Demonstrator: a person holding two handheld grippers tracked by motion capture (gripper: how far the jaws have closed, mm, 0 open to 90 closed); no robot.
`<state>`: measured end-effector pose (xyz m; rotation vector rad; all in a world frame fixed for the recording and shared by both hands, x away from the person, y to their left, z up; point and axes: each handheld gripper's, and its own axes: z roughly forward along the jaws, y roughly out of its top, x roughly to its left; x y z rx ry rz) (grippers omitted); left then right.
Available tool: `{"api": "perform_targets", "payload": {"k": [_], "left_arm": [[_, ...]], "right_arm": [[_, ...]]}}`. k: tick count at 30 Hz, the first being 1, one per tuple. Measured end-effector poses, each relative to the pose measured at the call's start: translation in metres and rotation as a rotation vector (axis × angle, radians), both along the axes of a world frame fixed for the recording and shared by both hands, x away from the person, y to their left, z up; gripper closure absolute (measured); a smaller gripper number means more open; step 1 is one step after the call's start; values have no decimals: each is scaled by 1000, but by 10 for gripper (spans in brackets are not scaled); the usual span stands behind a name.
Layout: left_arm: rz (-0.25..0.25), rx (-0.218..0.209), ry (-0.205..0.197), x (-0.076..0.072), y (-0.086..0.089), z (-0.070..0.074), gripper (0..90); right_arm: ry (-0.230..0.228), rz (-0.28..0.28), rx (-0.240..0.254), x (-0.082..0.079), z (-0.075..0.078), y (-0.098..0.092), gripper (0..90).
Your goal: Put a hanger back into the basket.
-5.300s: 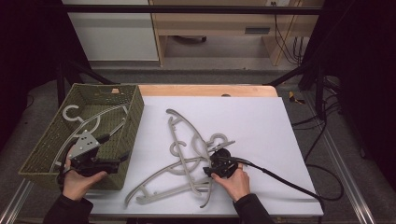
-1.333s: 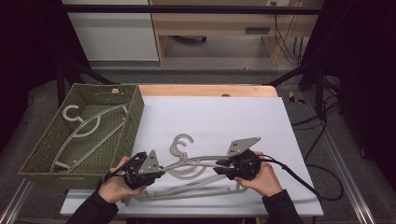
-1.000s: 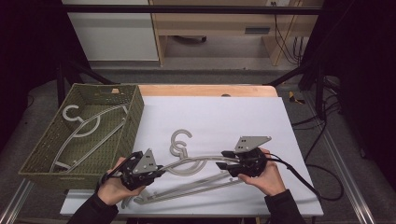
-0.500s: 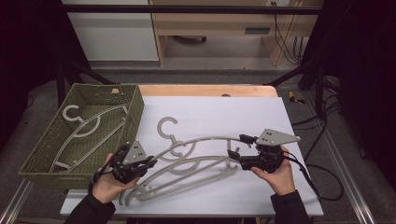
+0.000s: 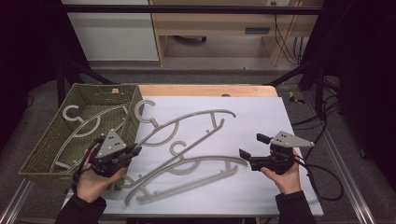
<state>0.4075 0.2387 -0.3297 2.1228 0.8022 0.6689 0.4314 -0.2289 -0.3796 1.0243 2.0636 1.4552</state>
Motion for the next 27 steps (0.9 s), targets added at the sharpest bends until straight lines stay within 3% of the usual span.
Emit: {"api": "perform_targets", "payload": {"k": [9, 14, 17, 18, 21, 27], "left_arm": [[49, -27, -57, 0, 21, 24, 814], [68, -14, -73, 8, 37, 41, 815], [77, -33, -73, 14, 48, 49, 814], [73, -17, -68, 17, 53, 52, 814], [91, -44, -63, 24, 62, 56, 815], [133, -26, -51, 40, 84, 62, 814]], "right_arm": [[21, -35, -9, 4, -8, -5, 97], [19, -47, -3, 4, -8, -7, 88], [11, -57, 3, 4, -8, -7, 83], [9, -57, 5, 3, -7, -7, 82], [10, -59, 0, 3, -8, -7, 73], [14, -60, -11, 4, -8, -7, 58]]}}
